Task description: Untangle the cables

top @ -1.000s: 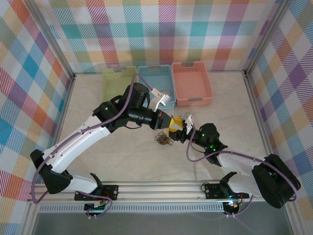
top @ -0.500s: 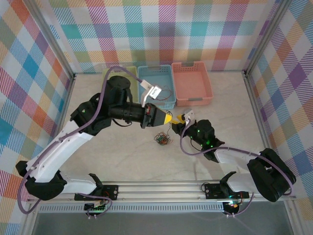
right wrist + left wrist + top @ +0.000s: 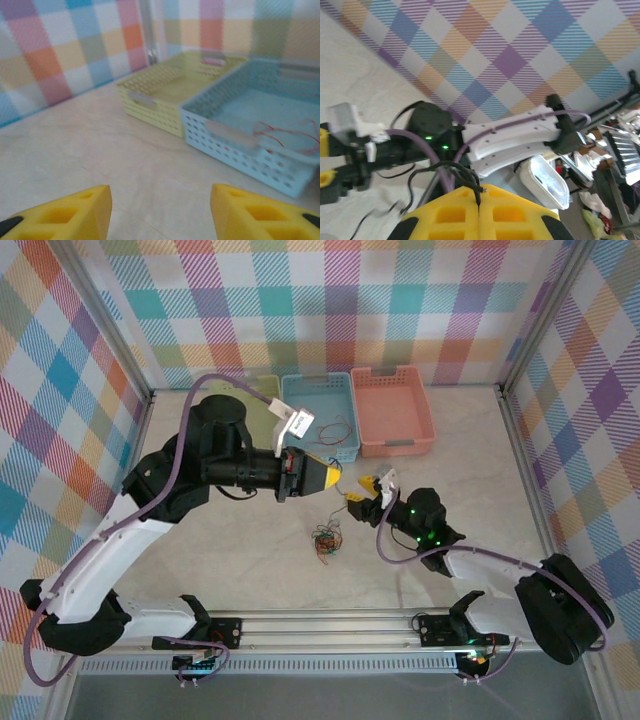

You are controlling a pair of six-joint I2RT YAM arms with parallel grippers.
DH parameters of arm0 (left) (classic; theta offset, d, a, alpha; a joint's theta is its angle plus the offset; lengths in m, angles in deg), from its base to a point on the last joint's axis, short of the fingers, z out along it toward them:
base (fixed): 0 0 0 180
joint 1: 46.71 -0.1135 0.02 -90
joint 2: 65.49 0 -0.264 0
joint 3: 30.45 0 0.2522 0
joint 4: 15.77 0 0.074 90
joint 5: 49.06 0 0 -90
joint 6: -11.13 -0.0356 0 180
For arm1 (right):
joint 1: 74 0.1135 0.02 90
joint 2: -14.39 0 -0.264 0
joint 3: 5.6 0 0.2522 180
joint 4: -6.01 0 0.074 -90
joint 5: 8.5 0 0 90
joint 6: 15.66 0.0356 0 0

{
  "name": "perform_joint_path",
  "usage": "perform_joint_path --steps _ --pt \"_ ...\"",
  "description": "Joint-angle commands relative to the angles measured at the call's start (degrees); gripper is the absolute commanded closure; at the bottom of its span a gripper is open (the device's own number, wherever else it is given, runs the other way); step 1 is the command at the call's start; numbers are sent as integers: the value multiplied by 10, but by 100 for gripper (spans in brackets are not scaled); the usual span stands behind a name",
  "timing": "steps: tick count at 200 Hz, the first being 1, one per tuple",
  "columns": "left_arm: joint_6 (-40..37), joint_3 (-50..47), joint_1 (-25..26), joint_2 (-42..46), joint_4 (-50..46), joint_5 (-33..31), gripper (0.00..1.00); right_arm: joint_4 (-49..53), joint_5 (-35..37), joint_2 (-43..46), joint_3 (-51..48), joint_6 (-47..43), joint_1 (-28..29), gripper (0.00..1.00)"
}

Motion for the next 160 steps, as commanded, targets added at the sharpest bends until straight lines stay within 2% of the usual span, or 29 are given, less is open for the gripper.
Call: perform_joint_path --steps 1,41,78,108,133,160 --pt "-9 17 -5 -16 -11 -40 100 -49 -108 37 -7 -8 3 42" --pt "-8 37 -12 -38 -15 -70 100 -55 -169 77 -12 -11 15 40" --pt "1 45 -16 -45 -14 -84 100 -45 -188 89 -8 -23 25 40" --pt "4 48 -16 -54 -13 -67 100 -53 -172 81 -2 -16 29 38" --pt "12 46 -15 -66 -4 -21 100 -51 -113 53 9 -21 29 38" --pt "17 46 -15 -79 3 30 100 -56 -106 8 29 -16 31 39"
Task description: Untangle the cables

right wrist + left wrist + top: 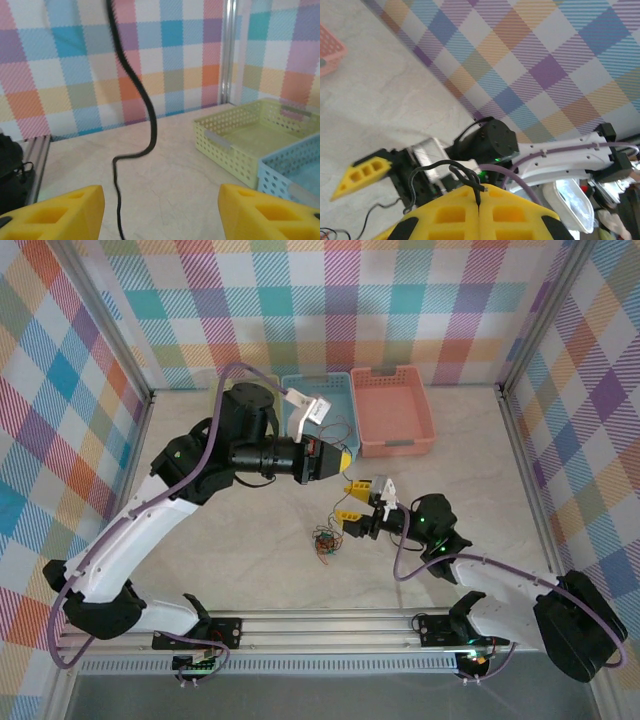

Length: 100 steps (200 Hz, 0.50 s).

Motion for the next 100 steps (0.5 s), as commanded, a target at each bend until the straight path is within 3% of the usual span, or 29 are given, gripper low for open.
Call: perform_joint_path --steps 1,27,70,100 --pt "11 11 -3 -10 14 59 100 -19 22 -34 32 -4 5 39" --pt "6 13 1 -20 9 70 100 -24 43 -81 47 -8 6 41" --pt "-1 39 1 -14 -7 80 100 -7 194 -147 63 -4 6 53" --pt "5 74 2 -5 -30 92 100 24 244 -168 83 5 6 57"
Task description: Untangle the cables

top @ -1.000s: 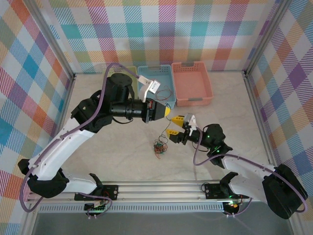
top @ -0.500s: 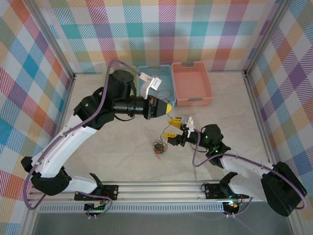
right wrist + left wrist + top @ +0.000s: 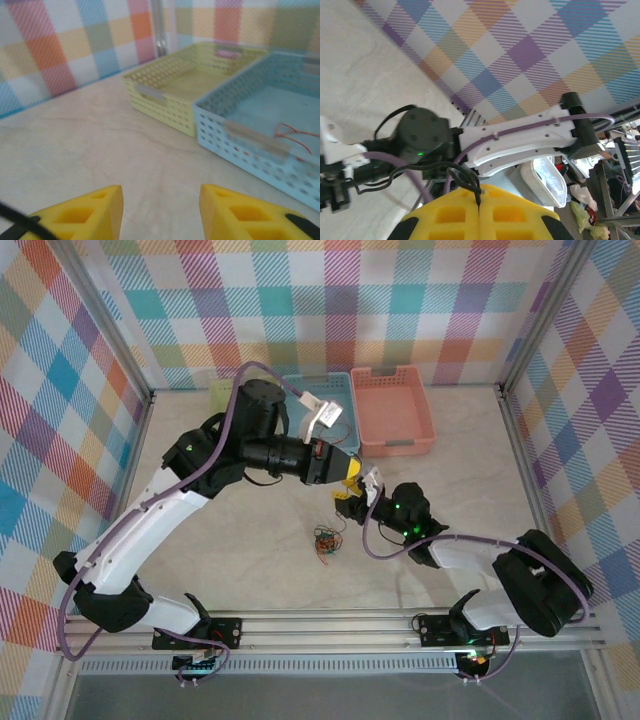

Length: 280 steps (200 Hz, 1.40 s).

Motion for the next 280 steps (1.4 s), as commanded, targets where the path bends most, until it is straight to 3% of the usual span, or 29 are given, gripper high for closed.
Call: perform_joint_path --steps 1,72,126,206,242,280 --pt "1 39 1 20 -14 26 100 17 73 -9 32 5 2 58" --pt "10 41 1 99 -18 16 100 111 203 -15 54 37 -23 63" --pt "-6 72 2 171 -41 -54 100 190 249 -18 67 85 -60 63" --pt "-67 58 1 295 -72 -348 100 297 289 -37 95 155 -106 62" --pt "-95 56 1 307 -92 -458 100 321 302 -42 102 174 -118 62" --pt "-151 60 1 311 -105 -638 100 340 304 -47 107 188 -127 62"
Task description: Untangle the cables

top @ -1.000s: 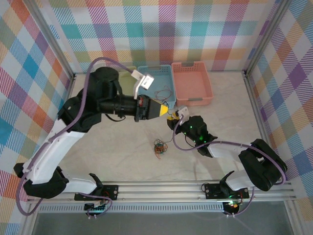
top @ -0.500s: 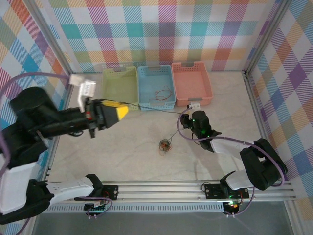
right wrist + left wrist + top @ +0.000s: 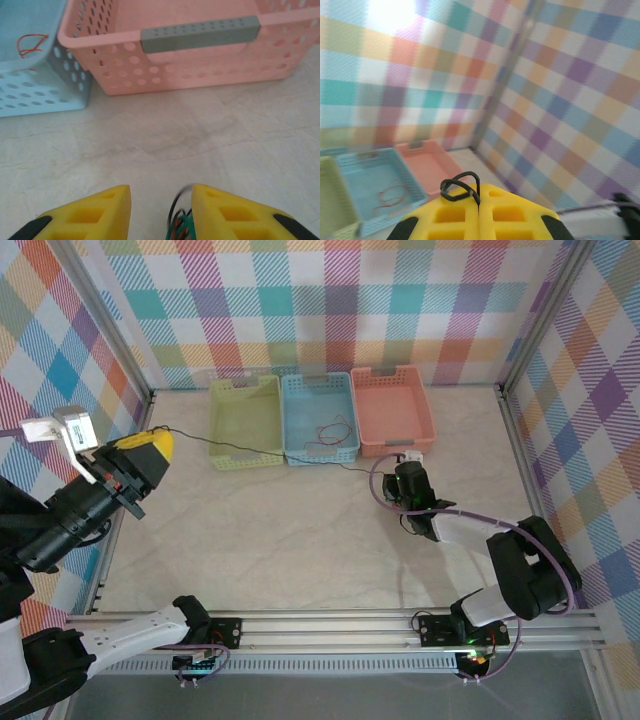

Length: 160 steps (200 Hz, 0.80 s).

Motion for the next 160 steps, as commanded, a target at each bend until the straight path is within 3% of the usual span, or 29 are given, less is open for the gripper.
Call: perform_joint_path --steps 1,78,115,160 --pt "-53 2 1 4 -7 -160 100 22 14 -8 19 22 -7 62" --pt "-127 69 24 25 -13 -278 100 129 57 -40 66 82 -18 72" --pt "-124 31 78 32 -6 -271 100 114 45 -31 60 82 -19 72" --pt "-134 23 84 -33 -12 -252 100 92 13 -22 48 73 -19 72"
